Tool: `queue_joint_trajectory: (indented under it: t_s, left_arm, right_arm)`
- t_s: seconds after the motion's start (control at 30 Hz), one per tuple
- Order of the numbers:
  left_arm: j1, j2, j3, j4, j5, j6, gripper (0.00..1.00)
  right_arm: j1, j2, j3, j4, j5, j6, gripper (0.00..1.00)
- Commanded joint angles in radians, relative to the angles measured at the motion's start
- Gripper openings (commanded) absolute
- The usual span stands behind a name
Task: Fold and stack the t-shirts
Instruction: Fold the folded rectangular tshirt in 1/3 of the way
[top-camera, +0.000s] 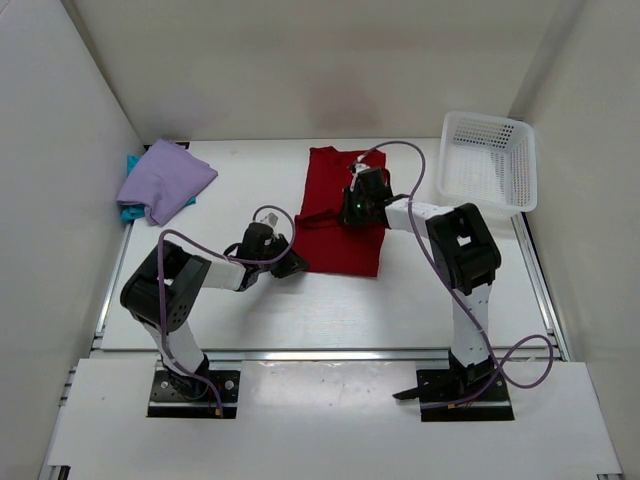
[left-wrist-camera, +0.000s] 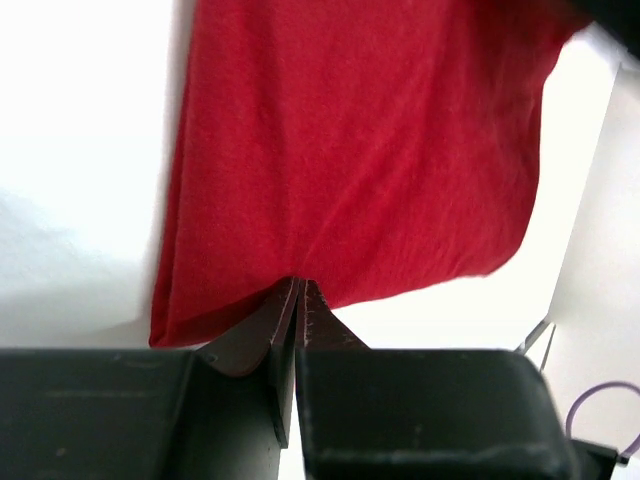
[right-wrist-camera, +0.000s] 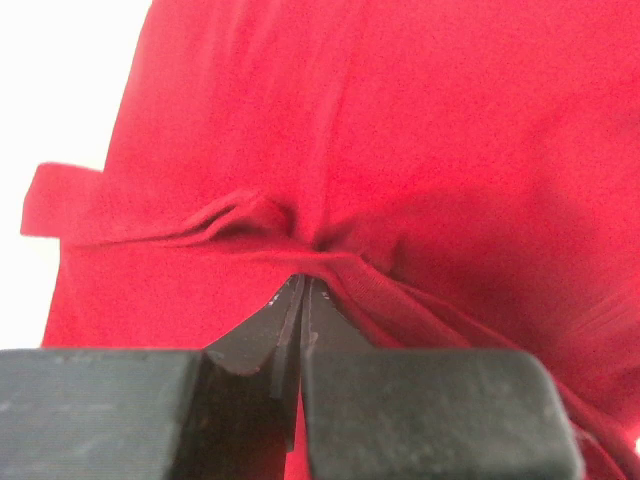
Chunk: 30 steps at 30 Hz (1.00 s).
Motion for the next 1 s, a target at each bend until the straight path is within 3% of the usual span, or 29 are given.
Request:
queue_joint_trajectory:
  t_s: [0.0,0.13,0.23,0.37,0.43,0.6,0.83,0.97]
  left_arm:
    - [-0.043,-0.038,-0.048,-0.056,-0.005,0.008,0.14]
    - [-0.060,-0.066,-0.066,-0.064,0.005,0.011,0.14]
    - [-0.068,-0.110,-0.059,-0.084,0.005,0.020,0.14]
    - [-0.048,-0.187,-0.065,-0.101,0.008,0.018,0.16]
    - [-0.045,-0.218,-0.069,-0.106,0.011,0.023,0.17]
    - [-0.017,-0.285,-0.111,-0.124,0.003,0.028,0.19]
    - [0.012,-0.326,-0.167,-0.133,0.028,0.035,0.20]
    - [0.061,-0.368,-0.189,-0.167,0.028,0.070,0.23]
  right_arm:
    - [-0.056,0.022,0.110,0.048,0.077,-0.004,0.00]
    - [-0.081,0.006,0.224,-0.042,0.060,-0.024,0.00]
    - [-0.064,-0.106,0.129,-0.033,0.050,-0.032,0.00]
    - [-0.015,-0.269,-0.132,0.071,-0.047,0.028,0.00]
    - [0.026,-0.284,-0.198,0.079,-0.059,0.023,0.00]
    - [0.062,-0.173,-0.132,0.053,-0.148,0.022,0.00]
    - [-0.060,0.048,0.089,0.042,-0.251,0.082,0.00]
    - [-0.076,0.096,0.106,0.066,-0.302,0.111,0.00]
